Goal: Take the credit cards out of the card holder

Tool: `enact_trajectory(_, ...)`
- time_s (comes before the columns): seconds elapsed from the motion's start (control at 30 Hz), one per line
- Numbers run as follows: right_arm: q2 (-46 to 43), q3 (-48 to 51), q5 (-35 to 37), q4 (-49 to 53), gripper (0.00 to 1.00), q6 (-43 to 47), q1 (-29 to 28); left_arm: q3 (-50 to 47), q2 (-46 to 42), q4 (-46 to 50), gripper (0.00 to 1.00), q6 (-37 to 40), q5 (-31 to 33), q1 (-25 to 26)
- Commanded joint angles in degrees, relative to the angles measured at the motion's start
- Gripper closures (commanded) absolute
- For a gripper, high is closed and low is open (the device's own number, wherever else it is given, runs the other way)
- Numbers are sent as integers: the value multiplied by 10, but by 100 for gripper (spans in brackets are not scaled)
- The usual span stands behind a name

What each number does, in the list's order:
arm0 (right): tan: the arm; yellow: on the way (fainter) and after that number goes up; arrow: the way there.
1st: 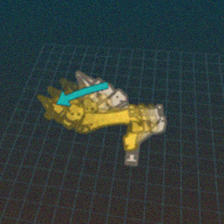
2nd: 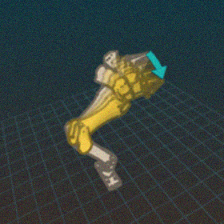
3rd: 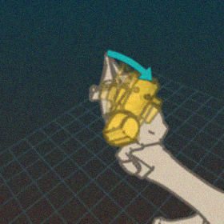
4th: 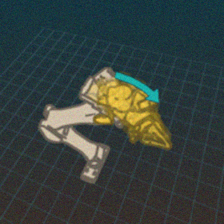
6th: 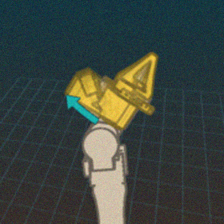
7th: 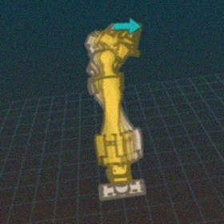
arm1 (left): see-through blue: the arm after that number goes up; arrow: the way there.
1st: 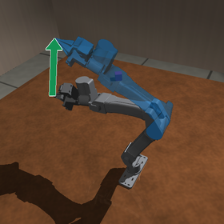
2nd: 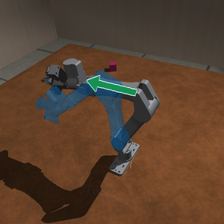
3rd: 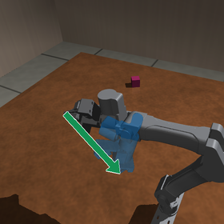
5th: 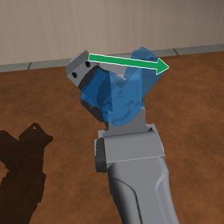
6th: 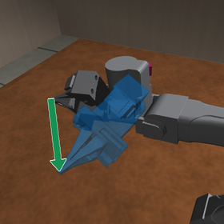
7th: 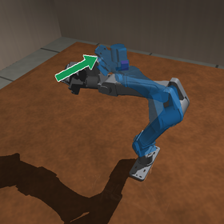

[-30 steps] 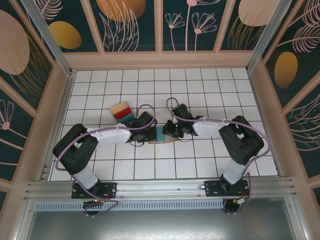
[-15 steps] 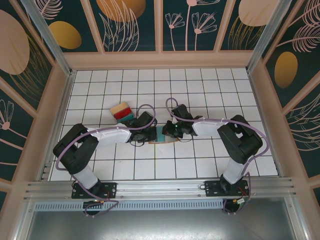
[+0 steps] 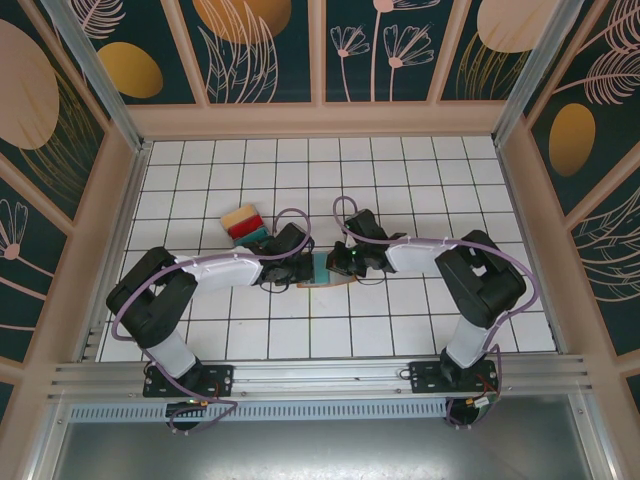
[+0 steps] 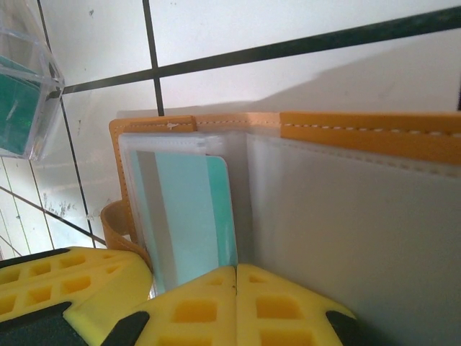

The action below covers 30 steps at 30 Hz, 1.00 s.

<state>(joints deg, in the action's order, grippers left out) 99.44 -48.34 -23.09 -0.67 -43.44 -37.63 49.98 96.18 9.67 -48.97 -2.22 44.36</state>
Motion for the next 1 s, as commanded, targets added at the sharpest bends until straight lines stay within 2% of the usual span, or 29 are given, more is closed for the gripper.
enact_trajectory(0.0,-23,18,9,23,100,3,13,-8,17,34,100,-11,17,-2)
enact_trajectory(0.37,-33,33,-3,14,100,8,24,-7,17,36,100,-12,16,-2)
enact_trajectory(0.5,-28,32,-14,-3,82,2,24,-5,16,36,100,-11,13,-2)
enact_trajectory(0.7,-13,28,-20,-10,80,1,24,-4,17,33,100,-10,10,-2)
enact_trajectory(0.8,-16,28,-17,-6,87,2,24,-3,17,34,100,-11,10,-2)
enact_trajectory(0.9,-23,28,-9,3,100,5,25,-3,17,35,100,-10,12,-2)
enact_trajectory(0.97,-28,30,-5,8,100,7,28,-3,17,36,100,-10,13,-2)
